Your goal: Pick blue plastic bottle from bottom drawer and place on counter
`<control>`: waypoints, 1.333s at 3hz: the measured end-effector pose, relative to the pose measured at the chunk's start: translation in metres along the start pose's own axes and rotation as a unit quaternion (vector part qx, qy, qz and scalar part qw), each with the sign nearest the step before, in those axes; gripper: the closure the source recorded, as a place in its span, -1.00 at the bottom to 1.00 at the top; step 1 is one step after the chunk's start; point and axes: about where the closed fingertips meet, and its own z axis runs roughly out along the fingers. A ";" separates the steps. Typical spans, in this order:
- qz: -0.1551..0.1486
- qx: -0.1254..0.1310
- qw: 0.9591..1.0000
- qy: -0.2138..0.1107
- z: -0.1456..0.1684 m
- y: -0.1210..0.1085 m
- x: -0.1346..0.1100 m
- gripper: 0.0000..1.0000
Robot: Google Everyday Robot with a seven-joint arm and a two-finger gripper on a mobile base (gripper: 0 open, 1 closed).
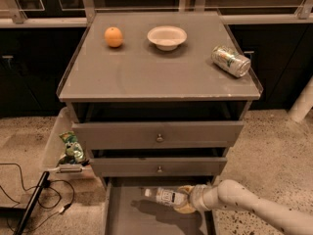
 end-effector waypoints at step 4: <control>-0.126 0.081 0.986 -0.069 -0.223 0.002 -0.149 1.00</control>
Offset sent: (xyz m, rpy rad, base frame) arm -0.0921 -0.0109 0.2398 -0.0378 -0.3702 0.1490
